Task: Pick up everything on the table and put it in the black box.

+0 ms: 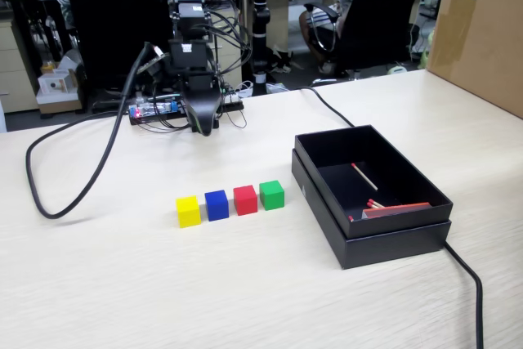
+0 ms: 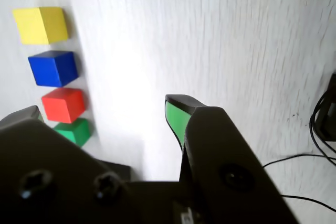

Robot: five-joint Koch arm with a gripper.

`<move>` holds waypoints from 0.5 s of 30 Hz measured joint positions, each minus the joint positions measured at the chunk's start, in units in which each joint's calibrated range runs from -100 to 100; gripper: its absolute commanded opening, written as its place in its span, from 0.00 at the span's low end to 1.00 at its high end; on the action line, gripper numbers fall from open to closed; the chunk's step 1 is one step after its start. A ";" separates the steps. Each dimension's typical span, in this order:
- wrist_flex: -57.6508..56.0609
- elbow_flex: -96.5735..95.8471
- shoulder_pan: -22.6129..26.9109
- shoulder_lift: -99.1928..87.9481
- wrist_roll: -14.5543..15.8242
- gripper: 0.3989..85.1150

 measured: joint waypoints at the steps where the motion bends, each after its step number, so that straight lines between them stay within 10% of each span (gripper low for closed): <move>1: -1.86 2.65 -0.44 2.46 -0.15 0.53; 15: -6.19 31.04 -4.59 40.65 -5.67 0.53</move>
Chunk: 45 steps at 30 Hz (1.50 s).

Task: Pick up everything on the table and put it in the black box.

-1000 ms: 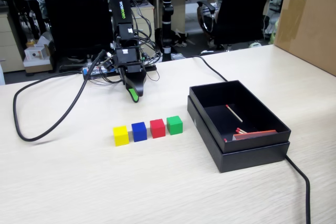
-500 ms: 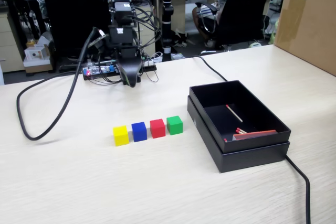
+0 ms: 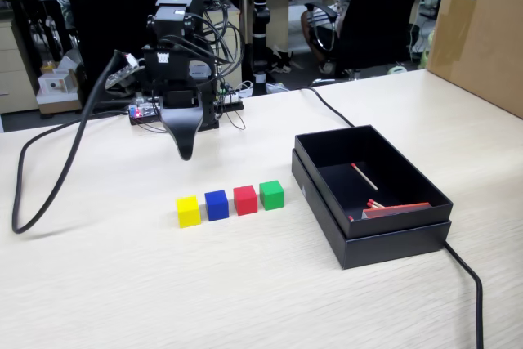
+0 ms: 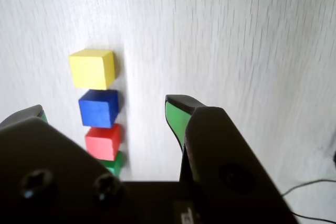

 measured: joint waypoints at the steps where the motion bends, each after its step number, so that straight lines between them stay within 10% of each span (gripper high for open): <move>1: 0.00 2.01 -0.05 2.33 -0.15 0.53; 45: 0.54 22.36 -0.29 43.50 0.59 0.34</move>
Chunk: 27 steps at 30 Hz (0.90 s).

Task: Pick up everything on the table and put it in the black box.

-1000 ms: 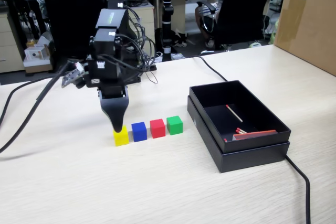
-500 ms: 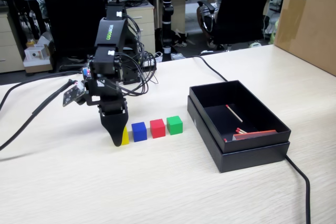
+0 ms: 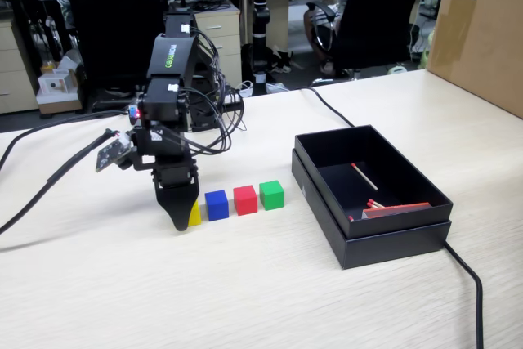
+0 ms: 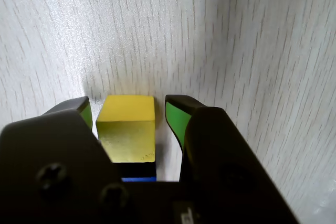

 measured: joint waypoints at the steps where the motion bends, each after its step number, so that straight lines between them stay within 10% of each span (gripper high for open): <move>1: 0.00 0.00 0.10 0.00 0.20 0.34; 4: 0.00 0.00 0.34 0.00 0.68 0.34; 6: 0.00 0.00 0.44 0.00 0.78 0.10; 20: -1.70 2.37 0.54 -14.76 1.12 0.10; 27: -4.41 -0.37 9.96 -38.32 4.15 0.11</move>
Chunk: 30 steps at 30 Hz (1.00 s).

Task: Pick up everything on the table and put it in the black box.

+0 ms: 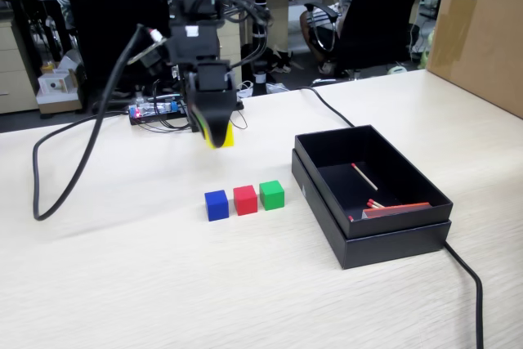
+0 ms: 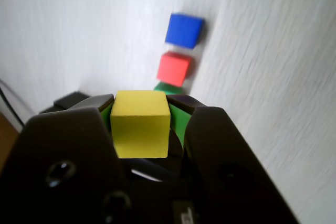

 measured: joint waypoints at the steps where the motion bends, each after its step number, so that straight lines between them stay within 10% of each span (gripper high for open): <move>1: 0.00 0.00 1.32 -0.52 0.63 0.11; 15: 0.00 13.24 15.34 20.97 11.67 0.11; 30: 0.00 24.28 15.97 51.00 12.06 0.12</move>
